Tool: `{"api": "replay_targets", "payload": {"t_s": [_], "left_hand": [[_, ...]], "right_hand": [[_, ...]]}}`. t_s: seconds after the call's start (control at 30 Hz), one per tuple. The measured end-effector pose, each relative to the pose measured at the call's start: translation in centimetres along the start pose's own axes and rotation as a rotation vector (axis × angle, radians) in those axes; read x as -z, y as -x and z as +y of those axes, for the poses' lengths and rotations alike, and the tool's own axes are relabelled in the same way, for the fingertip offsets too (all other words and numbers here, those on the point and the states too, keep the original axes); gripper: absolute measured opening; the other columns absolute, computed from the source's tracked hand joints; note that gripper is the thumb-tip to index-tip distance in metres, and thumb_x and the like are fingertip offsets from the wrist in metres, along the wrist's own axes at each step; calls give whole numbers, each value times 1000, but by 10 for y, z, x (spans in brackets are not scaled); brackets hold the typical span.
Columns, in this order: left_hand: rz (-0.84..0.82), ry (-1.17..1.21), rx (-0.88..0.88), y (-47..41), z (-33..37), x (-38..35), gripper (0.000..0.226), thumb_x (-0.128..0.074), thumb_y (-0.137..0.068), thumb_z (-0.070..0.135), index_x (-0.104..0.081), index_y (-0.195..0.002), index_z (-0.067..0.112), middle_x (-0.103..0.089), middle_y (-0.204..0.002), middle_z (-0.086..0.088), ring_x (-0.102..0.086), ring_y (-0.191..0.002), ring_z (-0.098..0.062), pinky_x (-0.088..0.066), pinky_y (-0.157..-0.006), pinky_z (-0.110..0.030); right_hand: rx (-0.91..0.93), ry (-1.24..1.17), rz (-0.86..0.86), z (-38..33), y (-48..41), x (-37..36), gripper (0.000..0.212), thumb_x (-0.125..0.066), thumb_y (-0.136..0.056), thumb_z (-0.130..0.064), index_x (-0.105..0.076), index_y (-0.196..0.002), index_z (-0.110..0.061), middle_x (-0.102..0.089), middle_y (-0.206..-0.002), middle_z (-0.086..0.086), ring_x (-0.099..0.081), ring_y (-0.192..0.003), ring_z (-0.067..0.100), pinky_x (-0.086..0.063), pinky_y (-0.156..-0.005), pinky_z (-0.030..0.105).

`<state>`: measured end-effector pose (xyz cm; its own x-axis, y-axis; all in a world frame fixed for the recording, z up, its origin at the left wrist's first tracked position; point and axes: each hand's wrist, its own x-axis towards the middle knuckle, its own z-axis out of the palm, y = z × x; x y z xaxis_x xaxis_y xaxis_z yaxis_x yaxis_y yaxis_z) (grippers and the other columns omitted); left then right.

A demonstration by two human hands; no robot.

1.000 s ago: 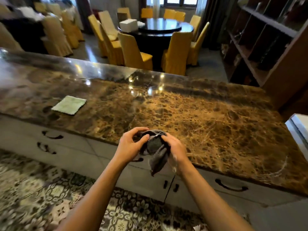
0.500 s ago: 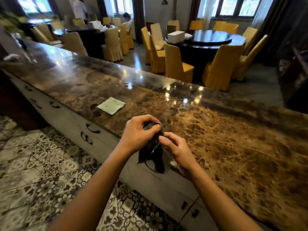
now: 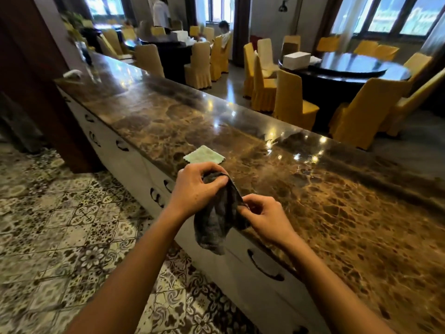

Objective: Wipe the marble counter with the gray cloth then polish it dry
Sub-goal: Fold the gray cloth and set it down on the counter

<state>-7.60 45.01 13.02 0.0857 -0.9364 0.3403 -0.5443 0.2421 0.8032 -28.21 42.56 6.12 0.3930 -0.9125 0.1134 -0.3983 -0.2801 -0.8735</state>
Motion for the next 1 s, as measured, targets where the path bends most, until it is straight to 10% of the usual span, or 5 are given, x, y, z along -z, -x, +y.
{"api": "replay_targets", "payload": {"t_s": [0.53, 1.0], "left_hand": [[-226, 65, -29, -153, -126, 141, 3, -77, -89, 28, -79, -91, 30, -76, -88, 10, -72, -77, -16, -57, -66, -34], [-473, -161, -112, -369, -179, 55, 7, -75, -91, 22, -75, -91, 30, -70, -84, 17, -63, -78, 3, -49, -75, -19]], "right_hand": [[111, 167, 35, -85, -166, 2, 10, -73, -94, -22, -78, -99, -30, -77, -93, -12, -71, -92, 5, -58, -82, 26], [-112, 290, 179, -29, -323, 58, 9, -74, -95, -20, -77, -97, -28, -75, -93, -9, -70, -87, 8, -55, -75, 23]]}}
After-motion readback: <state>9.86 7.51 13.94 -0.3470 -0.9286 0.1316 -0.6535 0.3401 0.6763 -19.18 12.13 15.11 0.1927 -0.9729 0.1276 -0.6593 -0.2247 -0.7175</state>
